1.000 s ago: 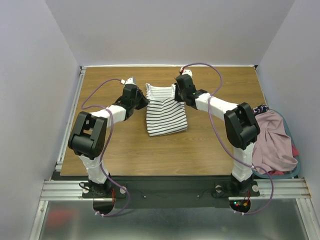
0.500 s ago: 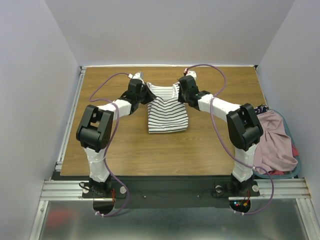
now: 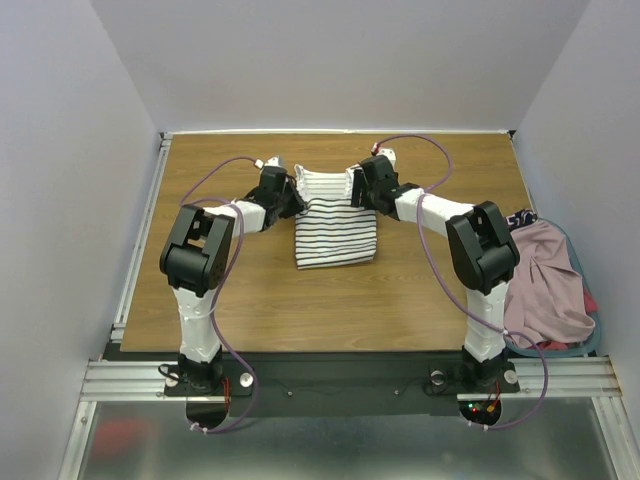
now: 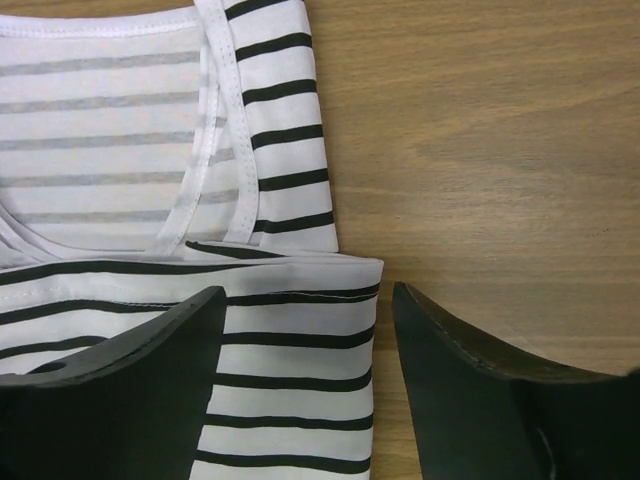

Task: Fold and stack the tank tops
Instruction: Fold the tank top

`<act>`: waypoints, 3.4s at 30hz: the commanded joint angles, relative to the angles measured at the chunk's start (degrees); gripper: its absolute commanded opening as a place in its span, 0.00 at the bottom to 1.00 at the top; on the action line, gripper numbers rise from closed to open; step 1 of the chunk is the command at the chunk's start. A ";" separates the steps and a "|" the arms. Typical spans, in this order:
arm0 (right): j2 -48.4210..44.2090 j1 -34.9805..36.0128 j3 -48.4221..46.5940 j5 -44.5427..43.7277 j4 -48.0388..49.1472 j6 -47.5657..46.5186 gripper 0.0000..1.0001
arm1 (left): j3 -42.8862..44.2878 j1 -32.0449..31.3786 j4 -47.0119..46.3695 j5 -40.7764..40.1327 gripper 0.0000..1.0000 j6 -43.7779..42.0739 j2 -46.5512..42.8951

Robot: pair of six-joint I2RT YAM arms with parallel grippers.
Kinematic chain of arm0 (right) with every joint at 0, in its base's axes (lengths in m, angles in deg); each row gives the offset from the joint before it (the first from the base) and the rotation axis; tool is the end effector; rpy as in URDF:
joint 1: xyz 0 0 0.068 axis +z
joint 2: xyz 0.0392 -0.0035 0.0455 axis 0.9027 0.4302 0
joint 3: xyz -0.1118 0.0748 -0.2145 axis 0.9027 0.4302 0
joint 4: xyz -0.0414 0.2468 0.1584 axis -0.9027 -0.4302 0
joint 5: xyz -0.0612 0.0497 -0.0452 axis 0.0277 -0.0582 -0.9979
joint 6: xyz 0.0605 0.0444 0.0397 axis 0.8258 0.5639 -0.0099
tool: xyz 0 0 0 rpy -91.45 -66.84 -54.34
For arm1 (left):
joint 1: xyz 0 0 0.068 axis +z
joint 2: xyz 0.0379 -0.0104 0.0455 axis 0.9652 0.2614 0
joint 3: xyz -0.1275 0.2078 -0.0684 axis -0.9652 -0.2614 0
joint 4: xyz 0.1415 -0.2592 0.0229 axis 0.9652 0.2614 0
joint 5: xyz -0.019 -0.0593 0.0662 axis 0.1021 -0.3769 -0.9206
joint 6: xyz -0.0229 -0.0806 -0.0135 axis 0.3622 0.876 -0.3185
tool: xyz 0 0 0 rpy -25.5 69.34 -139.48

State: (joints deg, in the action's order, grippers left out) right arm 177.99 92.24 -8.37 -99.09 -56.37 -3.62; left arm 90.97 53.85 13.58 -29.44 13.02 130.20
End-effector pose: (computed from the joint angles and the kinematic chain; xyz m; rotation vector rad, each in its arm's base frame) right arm 0.4537 0.2125 0.1219 0.0684 2.2668 0.1072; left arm 0.4493 -0.1806 0.0988 -0.2192 2.1571 -0.6979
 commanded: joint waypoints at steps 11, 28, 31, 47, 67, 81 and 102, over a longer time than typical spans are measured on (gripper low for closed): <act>-15.21 0.13 9.23 3.79 -2.47 4.76 0.69 | -4.02 -2.81 5.52 -12.84 0.42 -1.67 -21.16; -21.65 11.74 30.86 1.43 -0.80 11.71 0.37 | -22.04 -16.36 0.08 -18.13 0.07 10.72 -17.94; -21.83 11.74 33.41 1.43 0.34 12.59 0.27 | -23.10 -17.24 -0.71 -17.60 0.06 11.34 -15.91; -36.23 12.26 49.14 8.28 0.35 15.40 0.24 | -38.38 -26.29 -3.62 -17.78 0.06 20.30 -24.95; -61.12 13.23 59.69 15.93 -7.67 27.27 0.50 | -47.97 -40.16 27.92 -26.55 0.52 45.77 -59.33; -59.71 14.20 63.92 17.34 1.22 31.66 0.55 | -50.34 -45.45 28.47 -31.48 0.58 58.89 -58.97; -50.75 15.25 65.59 13.91 8.78 33.42 0.48 | -53.95 -36.66 13.35 -28.77 0.53 49.84 -51.42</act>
State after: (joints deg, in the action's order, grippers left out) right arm 125.29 106.98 55.10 -82.43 -46.29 29.99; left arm 38.41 16.50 25.56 -59.32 67.18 76.17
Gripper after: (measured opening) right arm 0.489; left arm 0.539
